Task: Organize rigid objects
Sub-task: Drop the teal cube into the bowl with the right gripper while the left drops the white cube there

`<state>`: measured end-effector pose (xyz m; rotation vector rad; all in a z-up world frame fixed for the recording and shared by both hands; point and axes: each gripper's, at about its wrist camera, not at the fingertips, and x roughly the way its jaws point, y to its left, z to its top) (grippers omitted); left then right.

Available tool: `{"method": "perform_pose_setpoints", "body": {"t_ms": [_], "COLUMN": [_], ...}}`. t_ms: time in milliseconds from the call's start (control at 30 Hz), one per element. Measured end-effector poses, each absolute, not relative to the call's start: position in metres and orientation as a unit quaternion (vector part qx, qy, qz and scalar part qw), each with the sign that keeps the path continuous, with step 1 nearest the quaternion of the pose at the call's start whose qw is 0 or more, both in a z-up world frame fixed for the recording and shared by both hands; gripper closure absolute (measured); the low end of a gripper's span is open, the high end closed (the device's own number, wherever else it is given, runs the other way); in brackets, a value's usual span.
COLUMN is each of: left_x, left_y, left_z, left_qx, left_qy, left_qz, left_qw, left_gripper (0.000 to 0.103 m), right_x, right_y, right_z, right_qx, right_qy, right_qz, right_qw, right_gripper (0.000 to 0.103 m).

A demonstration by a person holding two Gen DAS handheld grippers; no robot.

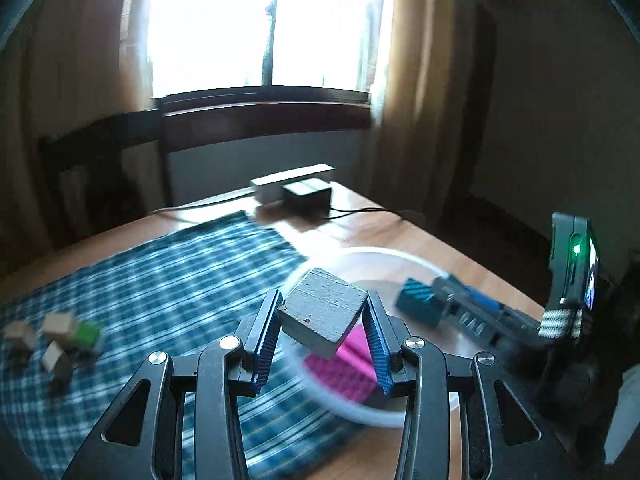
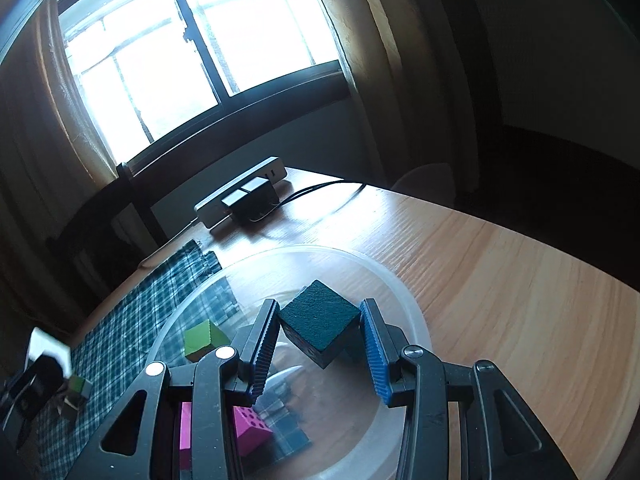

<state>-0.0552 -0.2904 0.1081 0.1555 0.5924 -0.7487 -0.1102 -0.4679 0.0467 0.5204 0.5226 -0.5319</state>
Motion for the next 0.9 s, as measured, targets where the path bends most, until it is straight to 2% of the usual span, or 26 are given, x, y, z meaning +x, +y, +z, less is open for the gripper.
{"method": "perform_pose_setpoints", "body": {"t_ms": [467,500,533,600,667,867,900], "left_x": [-0.037,-0.037,-0.037,-0.035,-0.032,-0.021,-0.020], "left_y": [-0.341,-0.340,-0.338,-0.330,-0.321,-0.288,-0.282], "left_z": [0.101,0.101,0.102,0.106,0.109,0.118,0.119], "left_qx": [0.079,0.079,0.078,0.068,0.061,0.060,0.061], "left_qy": [0.305,0.304,0.301,0.292,0.290,0.272,0.270], "left_qz": [-0.420,-0.425,-0.428,-0.419,-0.412,-0.351,-0.341], "left_qw": [0.851,0.849,0.849,0.857,0.861,0.894,0.899], "left_gripper": [0.059,0.049,0.033,0.023,0.023,0.022,0.019], "right_x": [-0.115,-0.114,-0.114,-0.114,-0.115,-0.112,-0.112], "right_y": [-0.473,-0.472,-0.471,-0.470,-0.469,-0.464,-0.464], "right_z": [0.045,0.045,0.045,0.045,0.047,0.048,0.048], "right_qx": [0.245,0.244,0.245,0.249,0.246,0.236,0.235], "right_qy": [0.253,0.253,0.254,0.250,0.242,0.242,0.243], "right_qz": [-0.249,-0.244,-0.240,-0.233,-0.235,-0.240,-0.241], "right_qw": [0.902,0.904,0.904,0.906,0.908,0.910,0.910], "right_gripper": [0.059,0.059,0.058,0.052,0.045,0.038,0.037]}}
